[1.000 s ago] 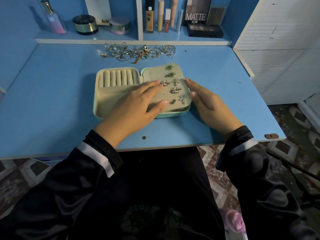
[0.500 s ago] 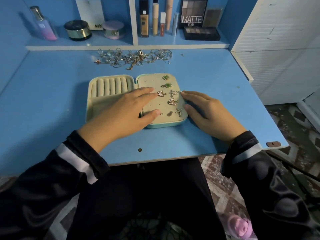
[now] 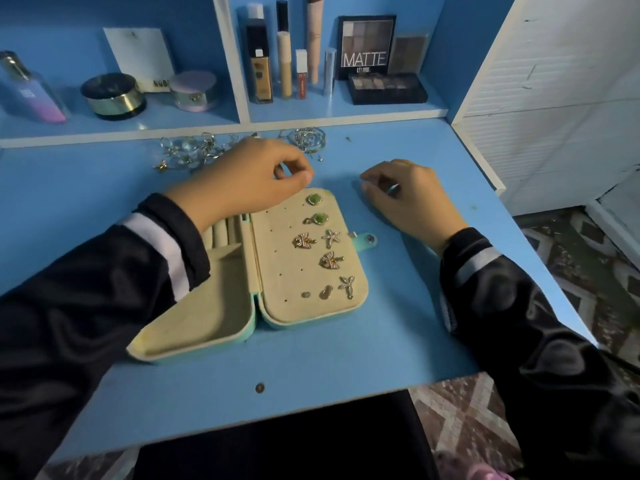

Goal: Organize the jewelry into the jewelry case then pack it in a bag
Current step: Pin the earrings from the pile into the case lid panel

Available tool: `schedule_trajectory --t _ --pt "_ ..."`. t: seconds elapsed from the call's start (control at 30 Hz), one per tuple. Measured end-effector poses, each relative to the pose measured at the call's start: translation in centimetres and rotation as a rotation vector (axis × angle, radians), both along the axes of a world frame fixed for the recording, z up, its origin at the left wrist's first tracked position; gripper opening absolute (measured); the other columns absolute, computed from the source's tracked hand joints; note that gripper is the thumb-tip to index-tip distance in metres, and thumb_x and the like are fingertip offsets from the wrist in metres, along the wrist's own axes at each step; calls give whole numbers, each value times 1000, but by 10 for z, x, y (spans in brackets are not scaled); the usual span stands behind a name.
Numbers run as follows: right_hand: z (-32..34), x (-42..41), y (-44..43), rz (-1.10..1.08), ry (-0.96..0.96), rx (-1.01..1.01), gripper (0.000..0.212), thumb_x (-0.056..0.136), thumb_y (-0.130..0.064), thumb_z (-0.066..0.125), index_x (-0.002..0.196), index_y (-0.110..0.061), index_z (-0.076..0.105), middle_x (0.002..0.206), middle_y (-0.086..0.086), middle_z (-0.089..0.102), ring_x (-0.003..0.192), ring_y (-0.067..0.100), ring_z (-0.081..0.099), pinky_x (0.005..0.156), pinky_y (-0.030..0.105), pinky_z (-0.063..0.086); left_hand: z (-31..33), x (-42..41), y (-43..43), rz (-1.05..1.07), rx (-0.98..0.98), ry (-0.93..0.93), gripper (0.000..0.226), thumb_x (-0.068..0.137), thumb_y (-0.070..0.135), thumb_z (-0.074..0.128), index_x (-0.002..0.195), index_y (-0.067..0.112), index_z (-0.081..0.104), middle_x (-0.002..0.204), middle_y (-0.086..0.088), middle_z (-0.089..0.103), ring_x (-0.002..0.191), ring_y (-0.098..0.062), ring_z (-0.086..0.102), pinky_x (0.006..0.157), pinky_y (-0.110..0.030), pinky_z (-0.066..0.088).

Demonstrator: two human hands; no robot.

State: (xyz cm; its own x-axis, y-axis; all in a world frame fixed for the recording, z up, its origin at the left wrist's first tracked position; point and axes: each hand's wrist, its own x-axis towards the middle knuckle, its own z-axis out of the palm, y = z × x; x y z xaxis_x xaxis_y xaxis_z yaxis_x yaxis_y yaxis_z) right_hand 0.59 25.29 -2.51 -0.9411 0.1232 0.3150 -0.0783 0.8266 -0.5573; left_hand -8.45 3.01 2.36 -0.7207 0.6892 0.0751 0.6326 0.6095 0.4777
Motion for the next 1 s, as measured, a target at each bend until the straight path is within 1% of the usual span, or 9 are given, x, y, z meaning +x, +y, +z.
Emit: schedule_trajectory --t 0.13,0.2,0.27,0.37,0.43,0.53,0.63,0.83,1.0 --pt "-6 -34 9 -82 8 -18 19 91 -18 64 105 -6 70 90 7 64 77 14 52 68 0 34 -10 -26 19 1 60 25 16 95 26 61 105 21 73 90 11 62 80 -11 60 68 -12 41" --pt "-8 -50 13 -101 22 -17 19 89 -15 64 104 -4 70 90 9 63 77 14 50 68 4 33 -14 -38 26 0 53 45 15 94 24 63 104 20 73 91 9 62 80 -14 61 66 -10 39" --pt "-10 -66 16 -122 33 -22 19 88 -12 63 103 -3 69 90 10 62 77 15 50 69 6 32 -19 -47 33 -10 37 65 15 93 23 64 103 18 74 91 9 60 78 -14 58 66 -14 41" --pt "-13 -84 19 -150 46 -35 18 87 -10 63 102 -3 70 90 10 61 74 14 49 67 0 33 -25 -56 39 -40 30 118 14 91 22 66 102 16 74 97 3 61 82 -11 55 81 -28 47" --pt "-14 -94 21 -152 52 -34 17 86 -10 63 100 -3 70 89 10 61 73 14 48 66 0 32 -30 -59 42 -51 61 158 13 90 21 69 100 15 74 100 0 62 84 -11 54 83 -33 48" --pt "-13 -101 24 -144 45 -29 14 86 -9 62 97 -5 70 86 7 60 74 14 48 65 1 32 -35 -61 43 -65 90 170 14 89 19 70 103 16 72 97 4 57 75 0 48 75 -19 38" --pt "-13 -101 25 -131 40 -41 13 85 -8 61 92 -8 72 85 5 60 75 14 50 65 2 33 -38 -63 43 -76 99 162 14 89 16 69 103 15 73 95 5 59 75 10 49 69 -8 33" --pt "-11 -102 25 -126 13 -96 9 84 -9 63 86 -9 71 82 3 62 74 13 50 64 10 36 -37 -61 46 -67 75 171 12 91 14 67 99 17 75 92 5 60 76 -7 49 74 -19 36" --pt "-10 -102 24 -124 -2 -141 8 84 -10 62 84 -10 70 80 0 61 72 11 49 64 11 37 -38 -62 45 -54 78 150 10 91 16 67 98 17 75 96 2 64 77 -10 53 76 -23 42"
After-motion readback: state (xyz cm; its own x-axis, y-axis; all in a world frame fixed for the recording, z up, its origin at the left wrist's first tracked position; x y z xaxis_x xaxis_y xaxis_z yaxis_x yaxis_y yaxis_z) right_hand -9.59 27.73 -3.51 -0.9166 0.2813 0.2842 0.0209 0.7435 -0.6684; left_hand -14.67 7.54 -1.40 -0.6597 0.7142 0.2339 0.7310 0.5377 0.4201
